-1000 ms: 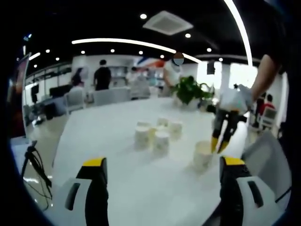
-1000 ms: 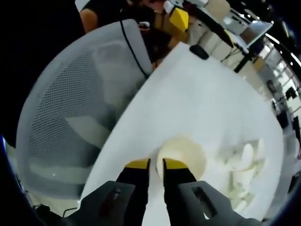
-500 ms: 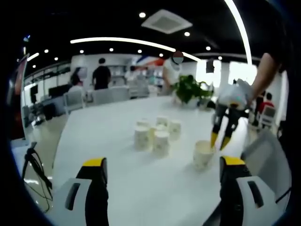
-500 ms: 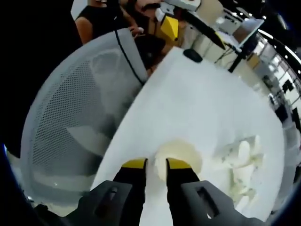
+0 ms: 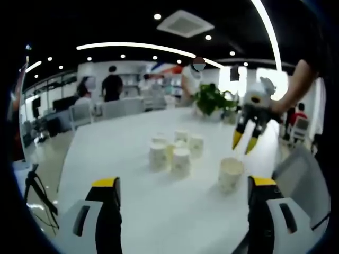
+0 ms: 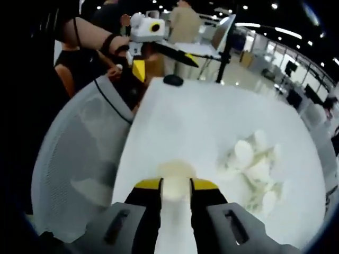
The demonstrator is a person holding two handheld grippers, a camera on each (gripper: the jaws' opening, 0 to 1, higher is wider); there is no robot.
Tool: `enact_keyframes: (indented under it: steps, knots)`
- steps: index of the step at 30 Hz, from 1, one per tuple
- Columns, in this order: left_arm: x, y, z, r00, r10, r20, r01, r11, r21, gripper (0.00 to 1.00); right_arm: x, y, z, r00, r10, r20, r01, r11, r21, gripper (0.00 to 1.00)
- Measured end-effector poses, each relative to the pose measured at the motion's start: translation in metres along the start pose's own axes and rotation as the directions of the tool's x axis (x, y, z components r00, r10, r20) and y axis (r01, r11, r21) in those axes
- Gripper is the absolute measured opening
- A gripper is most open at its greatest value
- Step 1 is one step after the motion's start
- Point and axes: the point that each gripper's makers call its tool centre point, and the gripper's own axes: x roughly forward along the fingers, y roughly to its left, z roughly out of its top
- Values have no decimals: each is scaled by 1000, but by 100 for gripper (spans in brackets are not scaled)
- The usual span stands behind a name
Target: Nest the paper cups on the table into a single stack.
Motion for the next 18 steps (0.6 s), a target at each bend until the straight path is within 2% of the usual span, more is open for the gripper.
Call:
enact_keyframes:
  steps: [4, 10, 14, 18]
  knots:
    - [2, 0, 1, 1000, -2, 1, 2, 1000, 0, 100, -7, -12, 4, 998, -50, 49, 46, 997, 67, 17]
    - [4, -2, 2, 1000, -8, -2, 8, 1000, -1, 100, -14, -28, 7, 990, -113, 89, 100, 985, 140, 27]
    - [4, -3, 2, 1000, -11, 1, 11, 1000, 2, 100, -16, -31, 8, 987, -131, 96, 116, 981, 155, 31]
    - [3, -3, 2, 1000, -10, -1, 11, 1000, 1, 100, -17, -35, 11, 979, -161, 121, 139, 975, 175, 41]
